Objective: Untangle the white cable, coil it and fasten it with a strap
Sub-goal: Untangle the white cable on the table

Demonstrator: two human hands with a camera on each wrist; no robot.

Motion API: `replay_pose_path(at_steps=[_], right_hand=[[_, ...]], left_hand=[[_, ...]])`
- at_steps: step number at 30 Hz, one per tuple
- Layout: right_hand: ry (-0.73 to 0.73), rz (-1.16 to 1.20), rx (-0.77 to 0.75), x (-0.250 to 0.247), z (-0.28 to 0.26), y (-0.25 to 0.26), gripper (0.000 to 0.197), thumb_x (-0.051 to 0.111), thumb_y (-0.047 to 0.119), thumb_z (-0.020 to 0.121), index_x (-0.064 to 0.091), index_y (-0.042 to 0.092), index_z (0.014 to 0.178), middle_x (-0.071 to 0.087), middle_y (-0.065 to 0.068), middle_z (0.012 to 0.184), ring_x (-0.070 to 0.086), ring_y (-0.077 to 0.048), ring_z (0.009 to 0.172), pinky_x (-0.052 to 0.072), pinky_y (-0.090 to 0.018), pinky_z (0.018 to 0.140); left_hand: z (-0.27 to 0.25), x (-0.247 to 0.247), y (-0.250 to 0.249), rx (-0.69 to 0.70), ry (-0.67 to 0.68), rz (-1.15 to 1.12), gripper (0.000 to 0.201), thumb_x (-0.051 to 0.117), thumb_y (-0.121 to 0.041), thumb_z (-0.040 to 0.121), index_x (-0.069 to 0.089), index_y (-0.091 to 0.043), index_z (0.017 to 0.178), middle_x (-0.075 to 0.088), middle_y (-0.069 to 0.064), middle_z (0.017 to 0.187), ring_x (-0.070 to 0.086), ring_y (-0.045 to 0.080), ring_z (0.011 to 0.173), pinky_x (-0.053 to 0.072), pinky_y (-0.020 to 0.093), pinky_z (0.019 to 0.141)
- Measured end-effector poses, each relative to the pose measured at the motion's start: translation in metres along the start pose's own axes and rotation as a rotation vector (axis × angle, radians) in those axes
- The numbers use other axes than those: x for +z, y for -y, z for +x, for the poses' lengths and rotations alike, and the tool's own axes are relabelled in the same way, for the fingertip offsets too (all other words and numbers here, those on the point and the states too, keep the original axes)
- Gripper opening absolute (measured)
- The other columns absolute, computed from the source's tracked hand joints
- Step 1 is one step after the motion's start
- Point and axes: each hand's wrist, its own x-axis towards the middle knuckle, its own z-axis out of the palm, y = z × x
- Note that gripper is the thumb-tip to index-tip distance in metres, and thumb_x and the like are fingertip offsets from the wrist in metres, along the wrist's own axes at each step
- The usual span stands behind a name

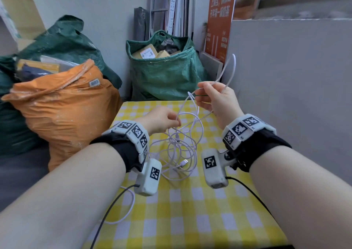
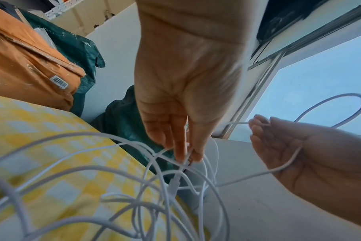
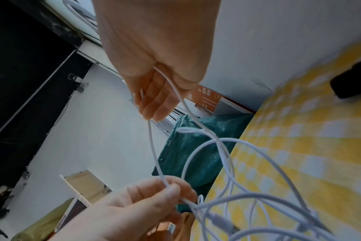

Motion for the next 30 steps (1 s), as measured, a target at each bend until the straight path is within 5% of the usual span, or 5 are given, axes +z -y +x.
replay_pose_path(at_steps=[6,15,19,25,30], right_hand=[[0.021,-0.092,0.147,-0.005,-0.003,-0.011,0.01,0.057,0.018,0.094,0.06,0.01,0.098,0.061,-0.005,0.076,0.053,-0.008,0.046,0.052,-0.021,0.049],[0.033,-0.885,0.171,-0.019,-0.004,-0.017,0.043,0.029,0.025,0.101,0.064,0.0,0.105,0.048,0.0,0.062,0.048,-0.028,0.068,0.046,-0.036,0.079],[-0.261,-0.637,0.313,-0.038,0.002,-0.024,0.039,0.042,0.03,0.096,0.064,0.002,0.079,0.054,-0.004,0.055,0.053,-0.019,0.037,0.054,-0.029,0.048],[-0.372,-0.295,0.237,-0.052,0.012,-0.023,0.027,0.055,0.014,0.089,0.054,0.008,0.063,0.061,-0.011,0.058,0.063,-0.022,0.054,0.059,-0.034,0.064],[-0.284,-0.308,0.196,-0.057,0.018,-0.035,0.024,0.056,0.02,0.086,0.055,0.017,0.062,0.047,0.0,0.059,0.045,-0.015,0.056,0.041,-0.032,0.064]], left_hand=[[0.004,-0.011,-0.012,0.156,-0.282,-0.239,0.014,0.058,-0.014,0.091,0.07,-0.016,0.083,0.059,-0.002,0.064,0.049,0.011,0.056,0.042,0.023,0.055],[-0.011,-0.012,-0.036,0.107,0.07,-0.358,0.033,0.048,-0.025,0.098,0.064,-0.013,0.071,0.048,-0.003,0.054,0.041,0.01,0.048,0.04,0.018,0.05],[-0.011,-0.006,-0.041,0.098,0.063,-0.365,0.023,0.051,-0.015,0.096,0.063,-0.012,0.077,0.053,-0.001,0.06,0.047,0.006,0.047,0.043,0.017,0.05],[0.005,-0.007,-0.037,-0.017,-0.092,-0.556,0.064,0.05,-0.013,0.096,0.016,-0.013,0.15,0.046,0.01,0.138,0.05,0.019,0.115,0.051,0.033,0.089],[0.003,0.003,-0.02,-0.104,0.07,-0.172,0.061,0.052,-0.027,0.096,0.024,-0.019,0.149,0.039,0.007,0.146,0.05,0.022,0.118,0.047,0.038,0.093]])
